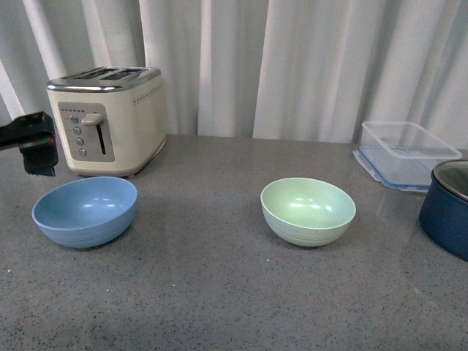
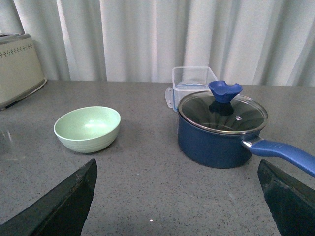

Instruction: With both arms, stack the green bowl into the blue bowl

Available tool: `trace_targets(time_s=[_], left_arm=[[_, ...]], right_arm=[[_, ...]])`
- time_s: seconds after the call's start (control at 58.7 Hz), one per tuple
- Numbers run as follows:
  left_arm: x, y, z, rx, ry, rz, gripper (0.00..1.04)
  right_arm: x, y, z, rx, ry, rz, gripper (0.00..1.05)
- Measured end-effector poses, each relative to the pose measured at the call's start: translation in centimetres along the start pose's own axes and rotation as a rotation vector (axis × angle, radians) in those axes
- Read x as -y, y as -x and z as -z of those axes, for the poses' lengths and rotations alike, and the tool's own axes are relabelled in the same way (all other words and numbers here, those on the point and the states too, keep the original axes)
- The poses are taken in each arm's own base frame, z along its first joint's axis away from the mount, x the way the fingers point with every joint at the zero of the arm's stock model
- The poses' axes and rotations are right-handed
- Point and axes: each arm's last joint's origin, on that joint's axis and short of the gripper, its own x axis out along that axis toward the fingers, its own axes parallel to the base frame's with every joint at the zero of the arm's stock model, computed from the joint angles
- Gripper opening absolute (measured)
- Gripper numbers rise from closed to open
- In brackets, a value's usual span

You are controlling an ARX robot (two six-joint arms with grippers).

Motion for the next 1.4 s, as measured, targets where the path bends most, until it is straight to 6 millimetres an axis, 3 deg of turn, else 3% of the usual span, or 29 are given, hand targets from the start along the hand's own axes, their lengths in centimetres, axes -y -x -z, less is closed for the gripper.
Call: trace_targets(time_s=[0.204, 0.341, 0.409, 0.903, 1.056, 1.397], left_arm=[[0.5, -3.2, 1.0, -0.069, 0.027, -0.013, 0.98], [0.6, -3.9, 1.4, -0.081, 0.037, -0.017, 0.97], [0.7, -4.2, 1.4, -0.079, 0.041, -0.013, 0.82], [1.2, -4.5, 1.7, -0.106, 0.052, 0.004, 0.04], [3.0, -3.2, 1.1, -0.094, 0.041, 0.048, 0.03], [9.5, -1.9, 1.5, -0.077, -0.028, 0.181, 0.03]], right_arm=[[0.0, 0.0, 0.0, 0.000, 0.000, 0.000, 0.95], [0.0, 0.0, 0.0, 0.000, 0.000, 0.000, 0.95], [0.0, 0.0, 0.0, 0.000, 0.000, 0.000, 0.95], [0.0, 0.0, 0.0, 0.000, 0.000, 0.000, 0.95], [0.0, 0.0, 0.0, 0.000, 0.000, 0.000, 0.95], [0.0, 0.0, 0.0, 0.000, 0.000, 0.000, 0.95]])
